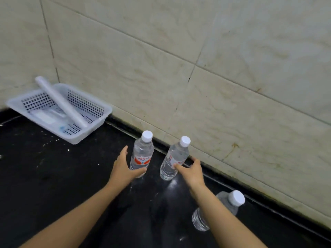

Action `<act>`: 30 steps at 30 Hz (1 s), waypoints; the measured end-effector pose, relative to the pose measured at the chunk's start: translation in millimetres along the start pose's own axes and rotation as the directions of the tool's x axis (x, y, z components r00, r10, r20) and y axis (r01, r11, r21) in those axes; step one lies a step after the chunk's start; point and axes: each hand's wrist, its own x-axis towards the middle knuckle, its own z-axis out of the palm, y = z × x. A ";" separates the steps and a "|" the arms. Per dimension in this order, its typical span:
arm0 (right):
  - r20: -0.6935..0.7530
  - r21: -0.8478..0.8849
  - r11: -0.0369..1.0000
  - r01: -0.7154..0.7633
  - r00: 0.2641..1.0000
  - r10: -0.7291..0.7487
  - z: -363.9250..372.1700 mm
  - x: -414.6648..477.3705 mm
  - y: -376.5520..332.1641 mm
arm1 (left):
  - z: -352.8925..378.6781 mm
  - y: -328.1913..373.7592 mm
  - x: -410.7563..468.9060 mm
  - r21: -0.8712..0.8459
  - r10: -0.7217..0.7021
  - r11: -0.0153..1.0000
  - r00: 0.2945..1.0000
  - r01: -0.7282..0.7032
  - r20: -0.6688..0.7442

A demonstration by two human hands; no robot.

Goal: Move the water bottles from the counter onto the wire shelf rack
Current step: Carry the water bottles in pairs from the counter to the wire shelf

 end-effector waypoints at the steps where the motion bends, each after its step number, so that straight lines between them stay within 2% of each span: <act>1: 0.000 -0.006 1.000 -0.008 1.000 0.008 1.5 4.8 -1.9 | 2.3 4.4 8.5 -0.019 0.023 1.000 1.000 -0.022 0.015; 4: 0.003 -0.044 0.999 -0.015 1.000 0.015 14.1 11.4 -5.5 | 9.8 16.0 30.4 -0.113 0.090 0.990 0.994 -0.083 0.055; 7: -0.053 0.017 0.999 -0.028 0.998 0.028 28.5 13.4 -5.0 | 16.2 14.2 40.7 -0.168 0.136 0.978 0.989 -0.126 0.051; 10: -0.117 0.058 0.996 -0.072 0.990 0.078 31.5 24.9 -9.8 | 10.2 9.0 44.1 -0.102 0.159 0.983 0.986 -0.153 0.057; 14: -0.064 0.129 0.987 -0.093 0.993 0.102 36.1 39.7 -11.3 | 2.3 5.7 52.3 -0.019 0.142 0.990 0.984 -0.140 0.112; 16: -0.088 0.107 0.992 -0.066 0.993 0.075 40.2 38.0 -3.1 | 2.5 5.6 51.9 -0.008 0.145 0.989 0.982 -0.145 0.120; 20: -0.133 0.197 0.980 0.023 0.991 0.004 44.7 28.1 14.6 | 1.8 4.8 51.1 -0.050 0.138 0.990 0.984 -0.133 0.113; 24: -0.183 0.112 0.993 0.049 0.983 -0.028 39.7 17.7 18.0 | -5.6 -4.5 45.0 -0.078 0.167 0.984 0.981 -0.160 0.101; 27: -0.244 0.073 0.995 0.067 0.969 -0.048 48.1 -8.3 30.9 | -13.8 -14.5 32.7 -0.112 0.157 0.982 0.985 -0.149 0.066; 30: -0.274 0.092 0.989 0.113 0.958 -0.084 59.0 -44.6 50.9 | -22.3 -26.7 9.6 -0.221 0.102 0.970 0.995 -0.104 -0.019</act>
